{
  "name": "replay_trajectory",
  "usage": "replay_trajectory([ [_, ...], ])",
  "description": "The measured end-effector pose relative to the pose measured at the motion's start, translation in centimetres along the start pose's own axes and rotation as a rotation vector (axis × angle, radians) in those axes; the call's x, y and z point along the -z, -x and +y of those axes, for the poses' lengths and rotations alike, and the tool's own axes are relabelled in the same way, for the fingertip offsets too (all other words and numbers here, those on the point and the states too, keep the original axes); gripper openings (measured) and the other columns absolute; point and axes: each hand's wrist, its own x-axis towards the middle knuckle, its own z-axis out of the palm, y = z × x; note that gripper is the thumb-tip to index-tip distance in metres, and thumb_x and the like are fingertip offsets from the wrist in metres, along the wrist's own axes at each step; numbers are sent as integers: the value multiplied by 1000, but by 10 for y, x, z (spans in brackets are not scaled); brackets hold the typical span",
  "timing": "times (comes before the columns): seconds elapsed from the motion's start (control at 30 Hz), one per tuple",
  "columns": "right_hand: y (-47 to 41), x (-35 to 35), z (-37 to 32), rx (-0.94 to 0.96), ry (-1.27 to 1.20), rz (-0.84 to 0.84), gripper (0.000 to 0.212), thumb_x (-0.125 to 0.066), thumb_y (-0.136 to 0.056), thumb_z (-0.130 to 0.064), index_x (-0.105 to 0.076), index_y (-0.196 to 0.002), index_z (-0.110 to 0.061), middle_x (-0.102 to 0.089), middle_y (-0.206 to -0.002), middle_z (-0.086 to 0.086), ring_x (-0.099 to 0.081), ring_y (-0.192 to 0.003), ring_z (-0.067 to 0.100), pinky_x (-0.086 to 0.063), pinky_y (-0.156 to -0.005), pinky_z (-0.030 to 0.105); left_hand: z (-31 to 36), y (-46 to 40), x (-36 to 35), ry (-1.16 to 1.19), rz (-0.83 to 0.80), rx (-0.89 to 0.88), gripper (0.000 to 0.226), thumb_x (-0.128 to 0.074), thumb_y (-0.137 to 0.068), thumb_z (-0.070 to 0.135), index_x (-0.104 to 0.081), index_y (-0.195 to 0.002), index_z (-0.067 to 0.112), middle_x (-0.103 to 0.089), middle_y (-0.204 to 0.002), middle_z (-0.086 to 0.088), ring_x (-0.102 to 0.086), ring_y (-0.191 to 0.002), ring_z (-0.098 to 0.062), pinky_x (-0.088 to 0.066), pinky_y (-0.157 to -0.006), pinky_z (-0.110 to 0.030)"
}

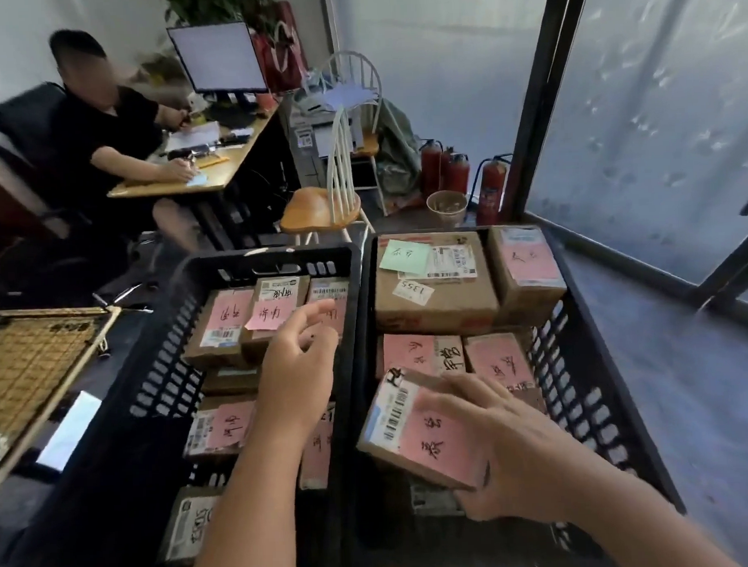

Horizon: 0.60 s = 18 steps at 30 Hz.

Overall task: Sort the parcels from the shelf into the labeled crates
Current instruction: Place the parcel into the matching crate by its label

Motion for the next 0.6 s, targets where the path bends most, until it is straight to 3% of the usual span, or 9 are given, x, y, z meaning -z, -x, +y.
replay_trajectory([
  [0.07,-19,5,12,72,41,-107,91,-56,-69,-72,-20,-152,-56,-12,-159,-24,-11,-145,1,-21,-117,22,2,-8,-4,10,32,12,36,-51,-107,17,-65,-134,37,-62,-112,25,-56,-56,19,-41,-48,1],
  [0.13,-35,13,24,95,65,-165,88,-58,-72,-67,-21,-152,-55,-4,-164,-25,3,-152,0,-17,-124,30,-1,-13,-6,6,60,33,36,-51,-107,16,-65,-133,37,-61,-117,24,-56,-59,22,-42,-50,1],
  [0.23,-56,20,30,114,99,-187,86,-66,-76,-55,-24,-151,-54,-6,-161,-30,0,-149,-3,-21,-123,29,-8,-16,-5,-16,81,61,36,-52,-107,19,-65,-134,40,-62,-134,16,-62,-93,19,-47,-72,-5],
  [0.33,-64,18,28,112,100,-208,85,-68,-76,-44,-26,-149,-56,-8,-159,-25,-13,-148,4,-26,-114,22,-13,-18,-1,-20,113,80,36,-53,-104,21,-65,-130,43,-62,-139,16,-55,-134,-5,-42,-105,-29],
  [0.37,-64,16,29,109,106,-211,87,-68,-76,-46,-23,-150,-57,-7,-161,-24,-12,-150,5,-24,-118,25,-13,-18,0,-21,123,91,36,-53,-104,22,-65,-130,44,-62,-139,16,-53,-137,-10,-40,-108,-33],
  [0.47,-58,17,31,90,123,-177,102,-65,-69,-80,-7,-151,-66,6,-165,-29,10,-155,3,-2,-127,39,-12,-14,8,-15,158,98,34,-53,-104,26,-64,-128,48,-61,-139,17,-55,-137,-19,-46,-114,-43],
  [0.53,-57,27,21,99,102,-103,97,-55,-68,-93,-2,-147,-73,10,-164,-33,21,-153,-2,5,-127,42,-7,-5,17,-16,179,89,32,-53,-104,30,-62,-127,51,-59,-143,16,-56,-138,-33,-50,-113,-51],
  [0.6,-62,42,0,138,123,7,91,-46,-70,-95,-2,-147,-71,5,-165,-32,20,-151,-5,0,-129,41,-2,6,29,-24,210,52,34,-55,-104,30,-61,-131,48,-56,-147,15,-51,-144,-25,-45,-109,-38],
])
